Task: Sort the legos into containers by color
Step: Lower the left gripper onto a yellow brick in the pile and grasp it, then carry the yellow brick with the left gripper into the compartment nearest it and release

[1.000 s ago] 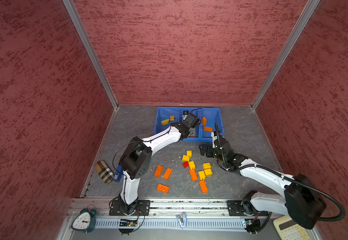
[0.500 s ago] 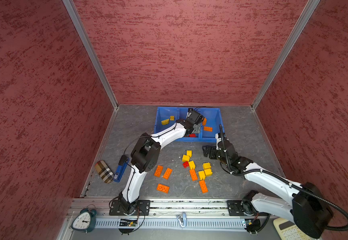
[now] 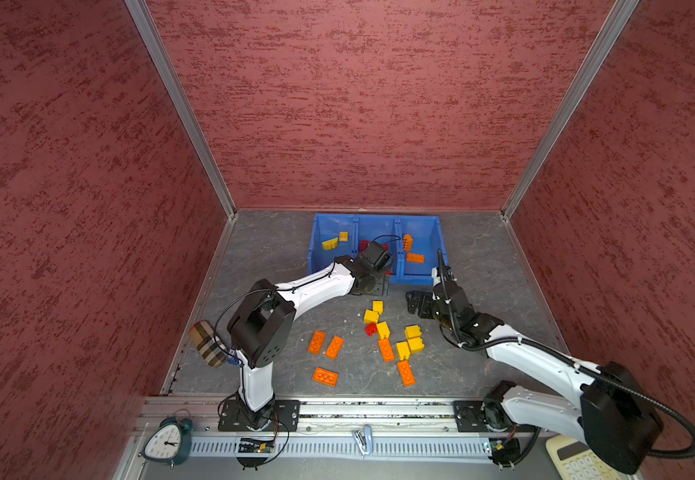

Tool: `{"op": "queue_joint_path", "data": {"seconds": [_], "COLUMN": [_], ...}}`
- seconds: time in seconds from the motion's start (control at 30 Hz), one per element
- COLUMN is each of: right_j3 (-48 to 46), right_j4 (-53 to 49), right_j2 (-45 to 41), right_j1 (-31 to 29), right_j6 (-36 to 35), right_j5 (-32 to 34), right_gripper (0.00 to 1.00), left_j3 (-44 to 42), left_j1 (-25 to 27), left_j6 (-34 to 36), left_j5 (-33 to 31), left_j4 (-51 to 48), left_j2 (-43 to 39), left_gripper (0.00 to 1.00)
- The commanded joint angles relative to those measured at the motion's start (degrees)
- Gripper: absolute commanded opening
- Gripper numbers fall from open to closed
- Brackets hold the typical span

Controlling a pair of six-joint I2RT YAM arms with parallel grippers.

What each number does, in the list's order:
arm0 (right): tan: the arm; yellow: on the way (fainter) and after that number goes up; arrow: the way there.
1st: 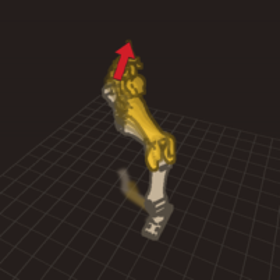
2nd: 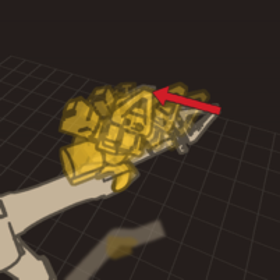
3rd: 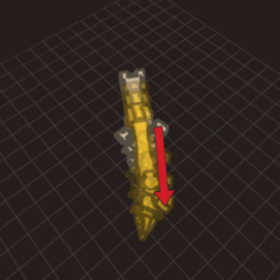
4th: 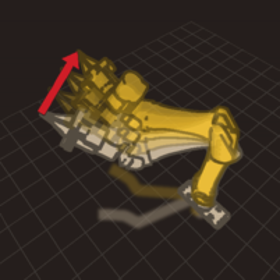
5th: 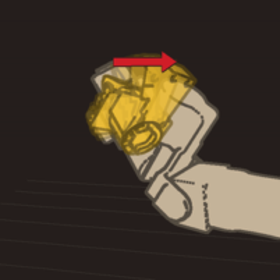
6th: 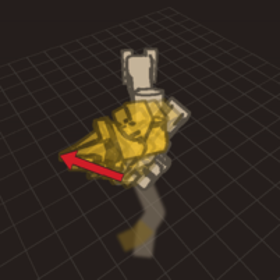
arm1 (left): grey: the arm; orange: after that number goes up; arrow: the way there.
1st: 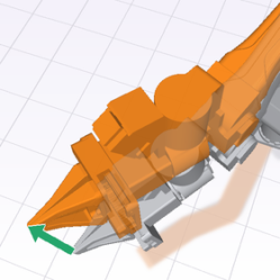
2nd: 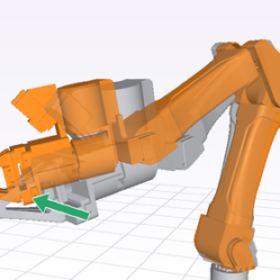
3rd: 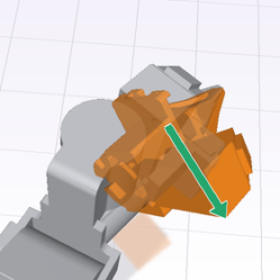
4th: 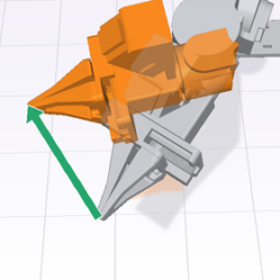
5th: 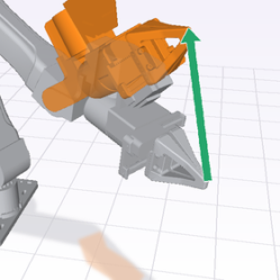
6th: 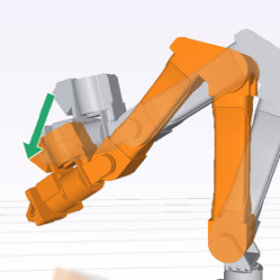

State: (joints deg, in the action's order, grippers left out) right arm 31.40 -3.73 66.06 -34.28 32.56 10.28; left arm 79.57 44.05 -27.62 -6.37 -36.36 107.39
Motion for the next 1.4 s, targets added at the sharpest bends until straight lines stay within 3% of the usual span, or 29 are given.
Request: {"op": "queue_joint_path", "data": {"seconds": [0.0, 0.2, 0.4, 0.9, 1.0, 1.13, 1.27, 1.37], "right_j3": [0.59, 0.4, -0.15, 0.16, 0.07, -0.2, 0.62, 1.88], "right_j4": [1.06, 0.76, 0.91, 1.27, 1.35, 2.09, 2.76, 3.23], "right_j2": [-0.03, -0.63, -0.85, -0.67, -0.94, -1.35, -0.91, 0.31], "right_j1": [0.36, 0.39, 0.4, 0.4, 0.45, 0.36, 0.36, 0.36], "right_j6": [-0.25, -0.65, -0.04, -0.39, -0.81, -2.45, -4.7, -6.24], "right_j5": [0.11, 0.2, -0.01, -1.05, -2.3, -4.15, -6.87, -8.21], "right_gripper": [0.99, 0.99, 0.99, 0.99, 0.99, 0.99, 0.99, 0.99], "left_j3": [1.56, 8.38, 9.69, 10.2, 10.19, 5.85, 1.16, -1.92], "left_j1": [0.97, 2.13, 3.31, 3.38, 3.36, 3.56, 3.16, 2.85], "left_j6": [-3.56, -3.42, -3.51, -1.56, -1.46, -2.62, -3.83, -0.99], "left_j5": [2.17, -0.59, -2.72, 1.16, 1.08, -2.6, -7.37, -13.24], "left_j4": [-1.4, -6.39, -10.2, -9.74, -9.72, -6.53, -3.39, 0.18], "left_j2": [3.17, 10.2, 12.44, 14.64, 14.63, 9.9, 1.59, -5.89], "left_gripper": [0.7, 0.62, 0.56, 0.47, 0.37, 0.29, 0.27, 0.28]}}
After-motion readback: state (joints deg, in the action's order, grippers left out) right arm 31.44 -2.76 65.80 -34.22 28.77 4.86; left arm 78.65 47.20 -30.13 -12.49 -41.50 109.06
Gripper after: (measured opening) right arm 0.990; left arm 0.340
